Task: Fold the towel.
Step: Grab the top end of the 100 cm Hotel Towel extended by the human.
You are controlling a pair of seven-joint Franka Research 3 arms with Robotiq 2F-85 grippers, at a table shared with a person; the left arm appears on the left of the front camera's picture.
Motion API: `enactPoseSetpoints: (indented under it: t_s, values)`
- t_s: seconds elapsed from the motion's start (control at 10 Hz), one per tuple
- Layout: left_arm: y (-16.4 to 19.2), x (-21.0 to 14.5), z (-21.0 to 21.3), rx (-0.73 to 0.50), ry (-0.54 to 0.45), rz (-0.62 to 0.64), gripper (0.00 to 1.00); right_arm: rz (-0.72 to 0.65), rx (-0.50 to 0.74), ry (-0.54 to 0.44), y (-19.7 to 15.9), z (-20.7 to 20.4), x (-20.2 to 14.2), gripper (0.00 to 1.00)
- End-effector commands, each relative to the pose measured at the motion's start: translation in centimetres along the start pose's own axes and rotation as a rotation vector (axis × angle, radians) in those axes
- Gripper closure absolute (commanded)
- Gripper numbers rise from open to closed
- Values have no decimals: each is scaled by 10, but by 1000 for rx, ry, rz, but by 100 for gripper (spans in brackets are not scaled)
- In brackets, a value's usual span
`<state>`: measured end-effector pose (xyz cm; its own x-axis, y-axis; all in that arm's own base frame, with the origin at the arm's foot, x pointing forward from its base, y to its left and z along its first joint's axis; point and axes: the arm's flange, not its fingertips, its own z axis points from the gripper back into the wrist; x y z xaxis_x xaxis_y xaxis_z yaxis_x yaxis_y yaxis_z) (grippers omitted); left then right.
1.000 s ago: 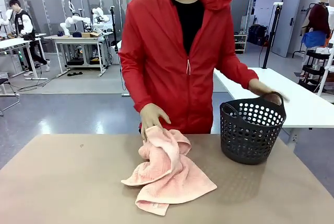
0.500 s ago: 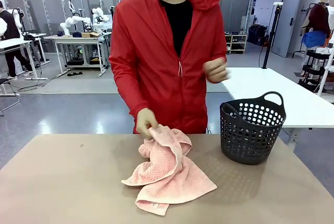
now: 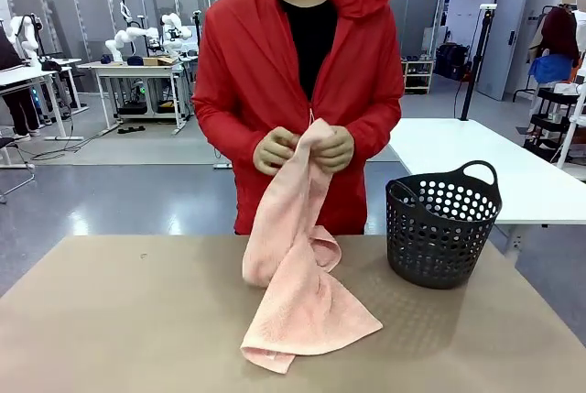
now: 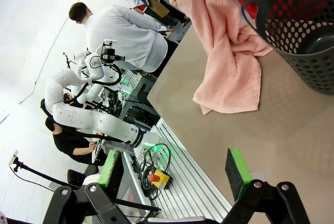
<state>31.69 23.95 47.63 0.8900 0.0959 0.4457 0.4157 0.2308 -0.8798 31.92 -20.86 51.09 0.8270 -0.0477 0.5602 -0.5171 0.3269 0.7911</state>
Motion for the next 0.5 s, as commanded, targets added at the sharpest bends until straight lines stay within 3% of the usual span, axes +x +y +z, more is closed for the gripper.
enactPoseSetpoints:
  t_s: [0.0,0.4]
  values:
    - [-3,-1,1,-16,5,-17,0,17,16,-10,0,-1,0,0]
    - [-3,-1,1,-16,5,-17,0,17,16,-10,0,-1,0,0]
